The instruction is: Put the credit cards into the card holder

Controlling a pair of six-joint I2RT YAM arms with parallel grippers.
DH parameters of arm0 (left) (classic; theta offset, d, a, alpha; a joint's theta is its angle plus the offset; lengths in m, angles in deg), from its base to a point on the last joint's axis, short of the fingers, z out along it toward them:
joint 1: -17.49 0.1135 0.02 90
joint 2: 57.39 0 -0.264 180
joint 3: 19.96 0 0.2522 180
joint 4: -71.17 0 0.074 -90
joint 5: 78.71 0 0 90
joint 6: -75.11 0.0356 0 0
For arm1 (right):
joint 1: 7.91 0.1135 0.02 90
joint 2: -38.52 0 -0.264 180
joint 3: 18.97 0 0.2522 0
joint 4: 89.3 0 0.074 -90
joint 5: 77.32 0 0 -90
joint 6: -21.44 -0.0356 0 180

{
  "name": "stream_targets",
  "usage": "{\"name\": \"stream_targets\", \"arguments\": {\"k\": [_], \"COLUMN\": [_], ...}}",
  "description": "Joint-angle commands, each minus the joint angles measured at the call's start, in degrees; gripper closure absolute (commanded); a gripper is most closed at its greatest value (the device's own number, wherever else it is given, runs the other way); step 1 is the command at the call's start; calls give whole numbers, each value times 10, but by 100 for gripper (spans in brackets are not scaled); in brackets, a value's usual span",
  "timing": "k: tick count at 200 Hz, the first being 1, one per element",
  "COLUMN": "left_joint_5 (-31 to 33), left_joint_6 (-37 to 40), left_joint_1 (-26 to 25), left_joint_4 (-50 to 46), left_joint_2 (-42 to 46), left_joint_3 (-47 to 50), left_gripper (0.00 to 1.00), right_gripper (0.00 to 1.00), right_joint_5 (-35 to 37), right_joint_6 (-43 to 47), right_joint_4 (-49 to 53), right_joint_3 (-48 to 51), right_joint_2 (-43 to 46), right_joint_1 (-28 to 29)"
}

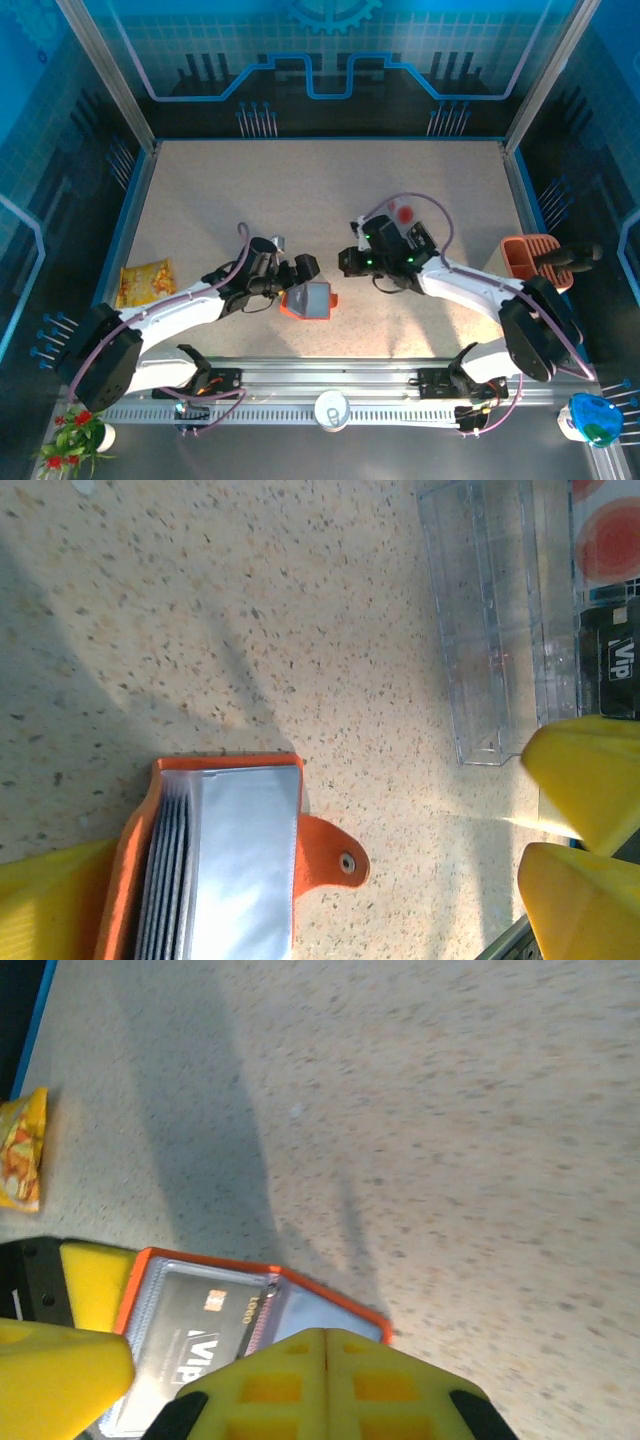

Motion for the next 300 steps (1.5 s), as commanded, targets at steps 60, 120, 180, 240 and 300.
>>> {"name": "stream_targets", "arguments": {"k": [60,120,180,240,300], "left_joint_5": [27,46,57,69,74], "left_joint_6": [-20,-38,-49,-56,-57], "left_joint_1": [-67,-98,-117,-127,-129], "left_joint_4": [18,30,45,57,53], "left_joint_2": [-39,-53,-50,-49,-34], "left_joint_3": [-76,-60,-46,-31,-18], "left_gripper": [1,1,1,1,1], "right_gripper": [99,57,59,53,59], "right_joint_5": [-35,3,26,25,39], "right_joint_6": [-21,-54,-89,-90,-96], "right_joint_4": [27,25,-9,-17,-40], "right_joint_3": [108,137,158,130,111], "right_joint_2": [80,81,64,34,-26], "right_joint_1": [-45,57,96,119,132]}}
